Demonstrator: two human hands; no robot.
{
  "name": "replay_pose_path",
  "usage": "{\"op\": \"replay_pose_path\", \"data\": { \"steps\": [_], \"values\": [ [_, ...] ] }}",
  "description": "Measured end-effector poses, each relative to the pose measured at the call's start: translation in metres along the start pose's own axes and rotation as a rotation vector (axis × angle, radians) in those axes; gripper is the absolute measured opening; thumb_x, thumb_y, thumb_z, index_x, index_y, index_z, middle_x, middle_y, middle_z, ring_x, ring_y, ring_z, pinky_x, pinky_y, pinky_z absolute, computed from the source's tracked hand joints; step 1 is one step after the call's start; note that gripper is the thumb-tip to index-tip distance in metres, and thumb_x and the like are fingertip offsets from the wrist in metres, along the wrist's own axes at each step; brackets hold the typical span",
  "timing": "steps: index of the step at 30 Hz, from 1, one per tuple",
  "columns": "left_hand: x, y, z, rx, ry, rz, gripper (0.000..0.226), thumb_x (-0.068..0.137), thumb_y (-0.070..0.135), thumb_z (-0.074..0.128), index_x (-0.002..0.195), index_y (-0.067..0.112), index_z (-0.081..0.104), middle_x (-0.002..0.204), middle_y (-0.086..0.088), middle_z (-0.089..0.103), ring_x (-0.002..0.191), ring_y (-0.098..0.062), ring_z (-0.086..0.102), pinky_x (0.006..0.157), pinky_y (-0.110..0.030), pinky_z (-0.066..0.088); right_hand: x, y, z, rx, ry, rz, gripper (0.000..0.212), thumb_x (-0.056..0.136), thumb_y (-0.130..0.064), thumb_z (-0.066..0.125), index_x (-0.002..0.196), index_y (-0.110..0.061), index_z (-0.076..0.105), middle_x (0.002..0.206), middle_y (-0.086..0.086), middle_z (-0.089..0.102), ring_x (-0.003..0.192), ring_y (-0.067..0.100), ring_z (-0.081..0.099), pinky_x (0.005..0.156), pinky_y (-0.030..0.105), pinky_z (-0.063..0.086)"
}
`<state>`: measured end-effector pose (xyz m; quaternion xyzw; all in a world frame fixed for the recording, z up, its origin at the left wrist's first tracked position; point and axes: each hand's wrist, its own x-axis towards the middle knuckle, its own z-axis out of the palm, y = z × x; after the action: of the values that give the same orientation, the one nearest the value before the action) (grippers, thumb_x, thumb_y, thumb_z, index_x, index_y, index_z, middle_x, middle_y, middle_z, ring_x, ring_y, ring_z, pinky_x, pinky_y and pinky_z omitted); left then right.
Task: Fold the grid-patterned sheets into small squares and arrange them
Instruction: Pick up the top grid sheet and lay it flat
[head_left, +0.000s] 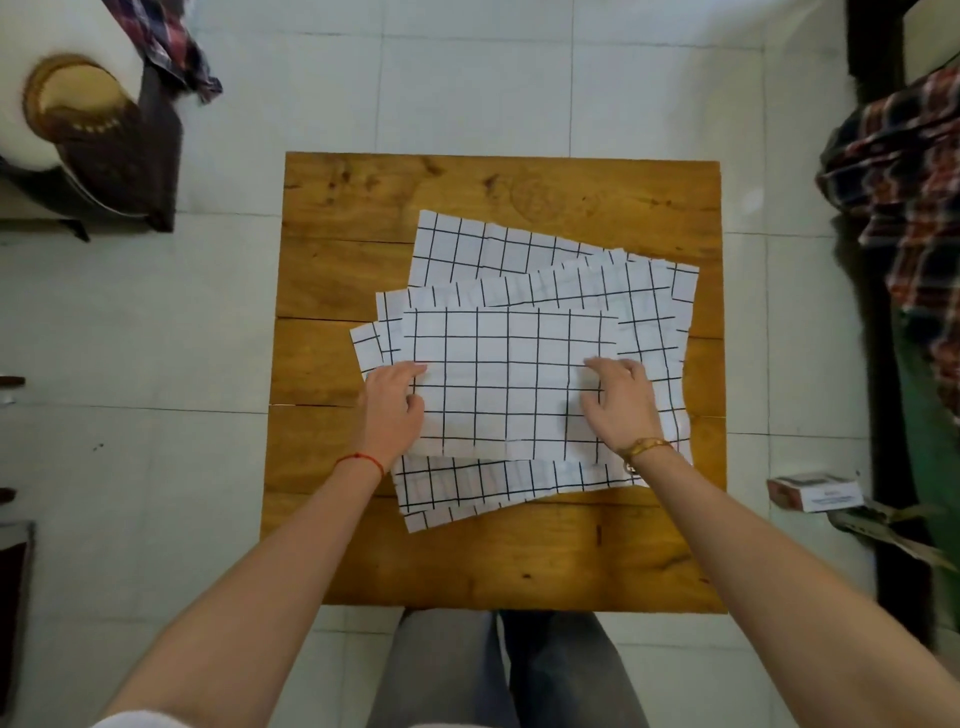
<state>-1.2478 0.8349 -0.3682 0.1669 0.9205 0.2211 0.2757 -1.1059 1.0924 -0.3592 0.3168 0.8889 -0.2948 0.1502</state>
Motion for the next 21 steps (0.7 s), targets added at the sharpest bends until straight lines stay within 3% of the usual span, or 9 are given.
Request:
{"op": "replay_pose_path", "data": {
  "steps": [7, 12, 16, 21],
  "values": [
    [0.049, 0.002, 0.014, 0.232, 0.013, 0.101, 0.059, 0.092, 0.015, 0.049, 0.148, 0.018, 0.030, 0.155, -0.003, 0.028, 0.142, -0.025, 0.021, 0.113, -0.043, 0.031, 0.058, -0.072, 0.053, -0.175, -0.022, -0.245, 0.057, 0.091, -0.026, 0.047, 0.145, -0.013, 0.033, 0.152, 0.006, 0.032, 0.140, 0.032, 0.022, 0.113, 0.046, 0.025],
    [0.079, -0.007, 0.030, 0.406, -0.054, 0.096, 0.082, 0.093, 0.029, 0.058, 0.153, 0.023, 0.004, 0.162, 0.002, 0.001, 0.148, -0.028, 0.001, 0.118, -0.050, 0.017, 0.082, -0.112, 0.093, -0.315, -0.073, -0.364, 0.061, 0.093, -0.028, 0.043, 0.149, -0.014, 0.022, 0.157, 0.004, 0.019, 0.145, 0.032, 0.011, 0.117, 0.050, 0.016],
    [0.089, -0.019, 0.040, 0.431, -0.080, 0.077, 0.081, 0.094, 0.042, 0.051, 0.153, 0.024, -0.001, 0.162, 0.003, -0.006, 0.148, -0.028, -0.007, 0.118, -0.053, 0.010, 0.093, -0.119, 0.119, -0.391, -0.061, -0.400, 0.059, 0.094, -0.028, 0.042, 0.149, -0.015, 0.023, 0.158, 0.003, 0.017, 0.146, 0.032, 0.008, 0.117, 0.054, 0.010],
    [0.091, -0.034, 0.048, 0.440, -0.055, 0.108, 0.082, 0.094, 0.047, 0.048, 0.153, 0.026, -0.005, 0.161, 0.006, -0.010, 0.148, -0.028, -0.010, 0.117, -0.058, 0.011, 0.101, -0.107, 0.134, -0.467, -0.031, -0.394, 0.056, 0.096, -0.032, 0.034, 0.149, -0.018, 0.024, 0.158, 0.003, 0.017, 0.146, 0.032, 0.009, 0.115, 0.058, 0.012]
  ]
}}
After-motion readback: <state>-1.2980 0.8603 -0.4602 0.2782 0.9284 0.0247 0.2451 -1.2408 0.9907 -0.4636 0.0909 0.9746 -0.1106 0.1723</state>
